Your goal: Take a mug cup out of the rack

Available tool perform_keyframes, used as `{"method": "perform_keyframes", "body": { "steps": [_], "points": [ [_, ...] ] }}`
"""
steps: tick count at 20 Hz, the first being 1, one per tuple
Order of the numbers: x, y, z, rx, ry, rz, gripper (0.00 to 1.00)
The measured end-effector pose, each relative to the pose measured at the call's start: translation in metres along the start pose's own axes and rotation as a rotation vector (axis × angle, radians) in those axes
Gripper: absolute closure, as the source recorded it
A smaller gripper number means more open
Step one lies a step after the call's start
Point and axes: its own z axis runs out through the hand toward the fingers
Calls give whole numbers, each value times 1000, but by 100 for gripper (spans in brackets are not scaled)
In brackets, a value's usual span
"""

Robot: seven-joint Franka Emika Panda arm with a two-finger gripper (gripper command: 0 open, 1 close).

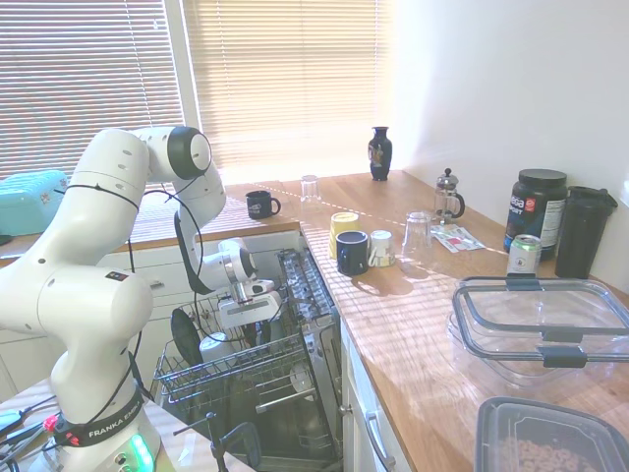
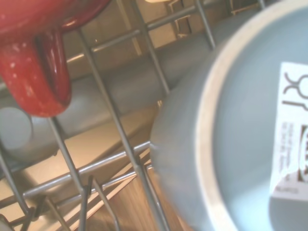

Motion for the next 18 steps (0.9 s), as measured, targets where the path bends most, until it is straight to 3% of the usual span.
{"method": "perform_keyframes", "body": {
  "steps": [14, 18],
  "points": [
    [9, 10, -1, -10, -5, 49, 100],
    [9, 21, -18, 8, -2, 52, 100]
  ]
}}
